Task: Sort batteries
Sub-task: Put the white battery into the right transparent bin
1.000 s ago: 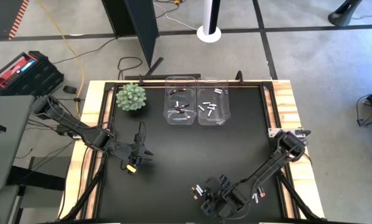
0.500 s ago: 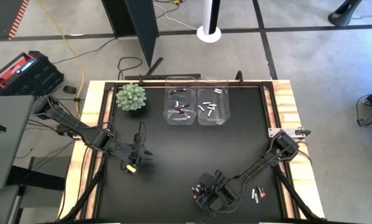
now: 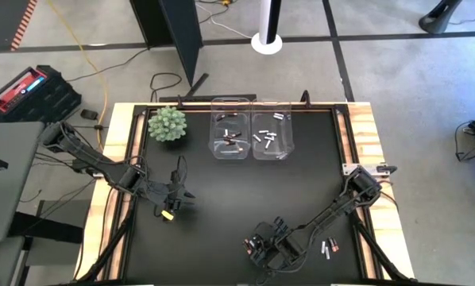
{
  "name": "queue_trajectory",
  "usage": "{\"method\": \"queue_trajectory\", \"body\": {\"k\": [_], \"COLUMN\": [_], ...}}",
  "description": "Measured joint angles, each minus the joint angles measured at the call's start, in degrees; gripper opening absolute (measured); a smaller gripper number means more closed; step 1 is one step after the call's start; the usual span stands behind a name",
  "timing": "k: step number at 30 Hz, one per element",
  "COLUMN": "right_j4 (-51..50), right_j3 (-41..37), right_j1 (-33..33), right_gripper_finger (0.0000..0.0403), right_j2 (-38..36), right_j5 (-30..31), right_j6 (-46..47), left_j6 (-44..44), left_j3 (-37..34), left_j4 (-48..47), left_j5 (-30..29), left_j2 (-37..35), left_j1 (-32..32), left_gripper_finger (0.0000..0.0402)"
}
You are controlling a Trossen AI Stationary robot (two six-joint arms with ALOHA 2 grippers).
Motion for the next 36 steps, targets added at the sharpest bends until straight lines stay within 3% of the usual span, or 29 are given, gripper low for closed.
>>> {"method": "queue_trajectory", "body": {"k": [4,12,17,36], "right_j4": [-0.39,-1.81,-1.69,-5.31], "right_j3": [-0.02,-0.02,-0.02,0.07], "right_j1": [0.0,0.16,0.37,-3.32], "right_gripper_finger": [0.0159,0.0066,0.0032,0.0035], "right_j2": [0.0,0.0,-0.04,-0.15], "right_j5": [-0.02,-0.02,0.01,-0.7], "right_j6": [0.31,0.46,0.48,-2.5], "left_j6": [0.0,-0.02,-0.02,-0.02], "left_j3": [-0.01,-0.01,-0.01,0.0], "left_j4": [0.01,0.01,0.03,0.05], "left_j5": [0.0,0.0,0.0,0.0], "left_j2": [0.0,0.0,0.0,0.0], "left_j1": [0.0,0.0,0.01,0.01], "left_gripper_finger": [0.0099,0.0099,0.0099,0.0099]}}
